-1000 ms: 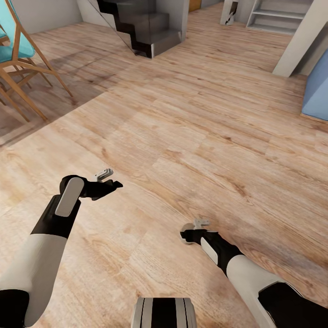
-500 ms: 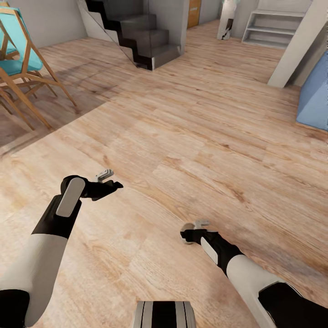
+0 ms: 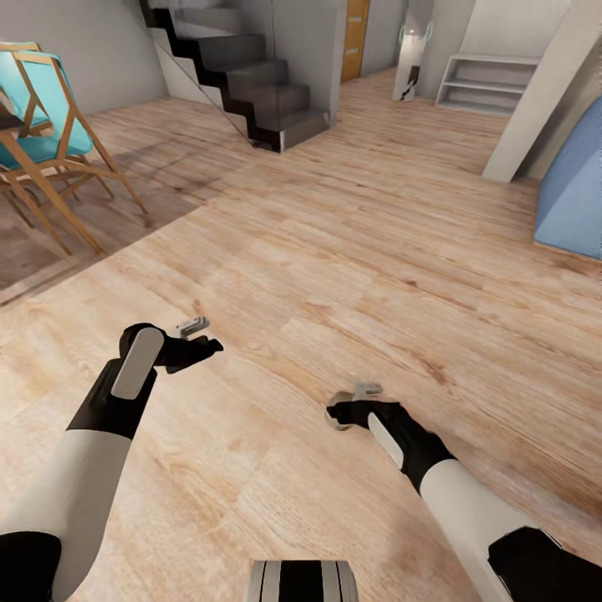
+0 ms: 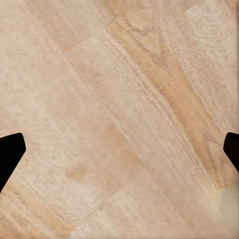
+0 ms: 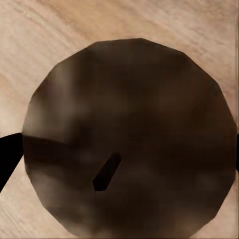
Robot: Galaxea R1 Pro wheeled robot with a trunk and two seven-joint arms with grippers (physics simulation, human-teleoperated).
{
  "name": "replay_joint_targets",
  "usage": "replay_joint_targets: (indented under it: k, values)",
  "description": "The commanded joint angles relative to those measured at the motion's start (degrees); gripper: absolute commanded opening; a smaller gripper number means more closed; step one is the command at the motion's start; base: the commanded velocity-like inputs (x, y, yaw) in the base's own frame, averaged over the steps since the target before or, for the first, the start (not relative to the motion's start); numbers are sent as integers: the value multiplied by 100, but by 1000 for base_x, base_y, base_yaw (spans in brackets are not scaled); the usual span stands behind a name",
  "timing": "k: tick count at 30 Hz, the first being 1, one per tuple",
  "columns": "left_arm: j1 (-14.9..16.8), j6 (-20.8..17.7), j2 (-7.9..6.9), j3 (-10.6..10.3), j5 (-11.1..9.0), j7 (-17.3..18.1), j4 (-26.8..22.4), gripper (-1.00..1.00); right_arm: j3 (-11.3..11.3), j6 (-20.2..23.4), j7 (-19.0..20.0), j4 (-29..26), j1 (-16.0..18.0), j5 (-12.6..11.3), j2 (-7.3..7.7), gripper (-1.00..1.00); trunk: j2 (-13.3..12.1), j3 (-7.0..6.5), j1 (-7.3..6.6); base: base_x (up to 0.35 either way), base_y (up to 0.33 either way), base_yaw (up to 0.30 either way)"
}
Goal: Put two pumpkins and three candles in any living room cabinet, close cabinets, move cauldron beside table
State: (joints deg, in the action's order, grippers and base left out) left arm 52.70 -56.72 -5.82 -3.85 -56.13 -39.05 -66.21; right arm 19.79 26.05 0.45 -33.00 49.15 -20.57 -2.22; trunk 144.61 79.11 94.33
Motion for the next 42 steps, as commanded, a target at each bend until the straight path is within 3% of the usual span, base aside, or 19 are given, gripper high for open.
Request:
replay_joint_targets:
  k: [1, 6, 10, 15, 18, 21, 24, 29, 31, 32, 39, 40, 42]
  values:
    - [-33, 4, -7, -13, -53, -61, -6, 100, 10, 172, -7, -336, -97, -14, 37, -100, 0, -18, -3, 0, 0, 0]
    - [-307, 334, -9, -16, -49, -43, -5, 100, -30, 739, -270, -1378, -566, -25, 144, -100, -7, -129, -16, 0, 0, 0]
    - [-676, 814, -8, -93, 32, -19, -10, 100, -96, 1081, -1059, -2302, -922, -42, 175, -100, -12, -218, -26, 0, 0, 0]
    - [-1022, 979, -7, -134, 137, -17, -31, 100, -131, 1141, -1585, -2663, -1098, -154, 177, -100, -19, -328, -39, 0, 0, 0]
    - [-1348, 1480, -6, -154, 203, 7, -36, 100, -144, 1153, -1758, -2769, -1145, -368, 184, -100, -23, -395, -47, 0, 0, 0]
    - [-1644, 2010, -7, -470, 235, 16, -31, 100, -143, 1161, -1800, -2798, -1157, -438, 183, -100, -27, -461, -54, 0, 0, 0]
    - [-1894, 2576, -39, -1033, 256, 17, -16, 100, -140, 1165, -1815, -2812, -1165, -470, 179, -100, -31, -528, -62, 0, 0, 0]
    - [-2069, 3222, -43, -1322, 261, 20, 225, 100, -141, 1166, -1819, -2830, -1170, -480, 178, -100, -38, -638, -75, 0, 0, 0]
    - [-2098, 3424, -44, -1531, 313, 20, 463, 100, -142, 1166, -1820, -2880, -1170, -482, 178, -100, -40, -683, -80, 0, 0, 0]
    - [-2116, 3617, -52, -1765, 384, 20, 730, 100, -140, 1192, -1820, -3004, -1180, -482, 178, -100, -42, -705, -83, 0, 0, 0]
    - [-2129, 4168, -61, -1943, 409, 35, 943, 100, -146, 1380, -1822, -3454, -1434, -468, 186, -100, -51, -860, -101, 0, 0, 0]
    - [-2130, 4293, -215, -1957, 372, 54, 956, 100, -150, 1543, -1826, -3871, -1683, -435, 191, -100, -52, -884, -103, -59, 0, -37]
    - [-2132, 4296, -253, -1955, 363, 75, 954, 100, -154, 1571, -1825, -3938, -1729, -429, 194, -100, -55, -934, -109, -176, 0, -86]
